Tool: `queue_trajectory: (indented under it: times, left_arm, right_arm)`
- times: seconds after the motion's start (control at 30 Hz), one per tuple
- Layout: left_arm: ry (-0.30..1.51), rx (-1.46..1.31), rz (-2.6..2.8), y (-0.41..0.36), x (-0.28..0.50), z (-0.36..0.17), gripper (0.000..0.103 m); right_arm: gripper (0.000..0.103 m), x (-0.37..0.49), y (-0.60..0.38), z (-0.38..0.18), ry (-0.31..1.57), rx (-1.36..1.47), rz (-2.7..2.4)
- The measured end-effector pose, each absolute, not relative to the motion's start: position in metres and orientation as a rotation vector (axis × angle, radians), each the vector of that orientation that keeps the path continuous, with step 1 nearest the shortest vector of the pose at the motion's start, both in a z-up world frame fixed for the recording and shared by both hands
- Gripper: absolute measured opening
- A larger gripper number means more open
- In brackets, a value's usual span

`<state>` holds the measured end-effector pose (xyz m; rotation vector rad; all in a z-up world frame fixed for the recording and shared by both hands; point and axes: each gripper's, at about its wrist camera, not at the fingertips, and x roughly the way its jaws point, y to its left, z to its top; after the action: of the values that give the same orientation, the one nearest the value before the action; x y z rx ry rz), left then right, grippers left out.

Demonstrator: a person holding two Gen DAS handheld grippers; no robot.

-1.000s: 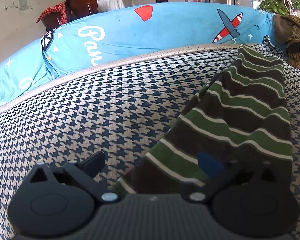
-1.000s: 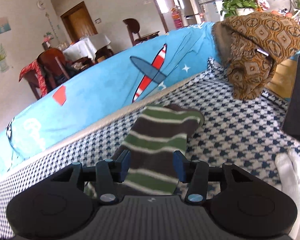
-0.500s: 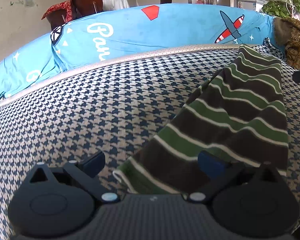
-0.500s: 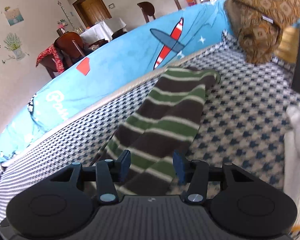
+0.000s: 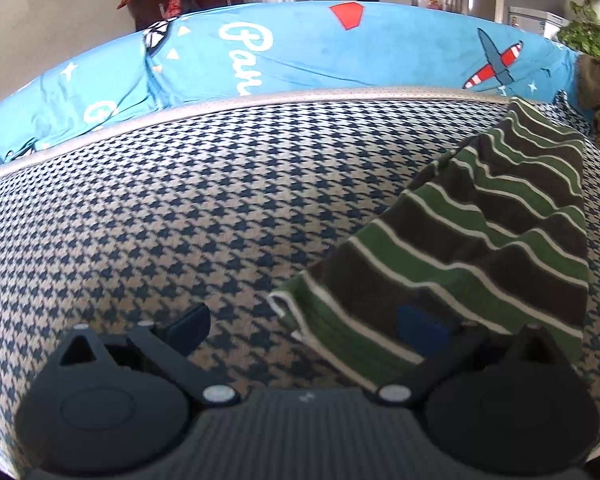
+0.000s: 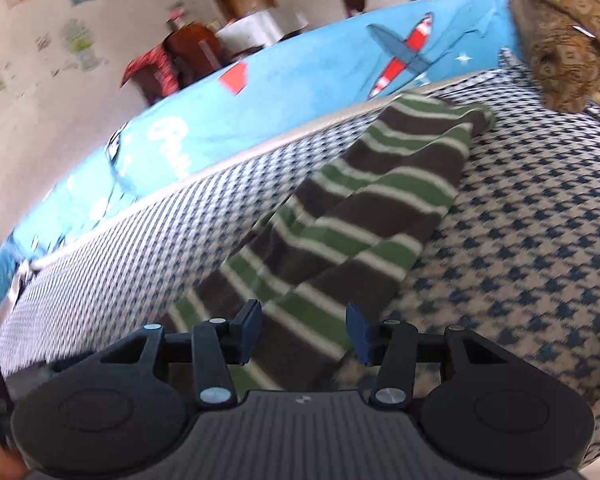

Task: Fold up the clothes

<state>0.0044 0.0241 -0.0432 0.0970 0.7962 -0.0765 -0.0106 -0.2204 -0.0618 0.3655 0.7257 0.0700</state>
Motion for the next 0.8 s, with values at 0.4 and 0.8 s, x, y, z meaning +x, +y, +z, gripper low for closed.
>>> queue_trajectory:
  times: [0.4,0.8]
  left_arm:
    - [0.815,0.05,0.003,0.048,0.004,-0.046,0.103]
    - [0.831,0.018,0.013,0.058,0.001,-0.045,0.103]
  right_arm:
    - [0.047,-0.044,-0.151,-0.079,0.756,0.164,0.302]
    - [0.047,-0.059,-0.106,-0.1,0.756,-0.102,0.329]
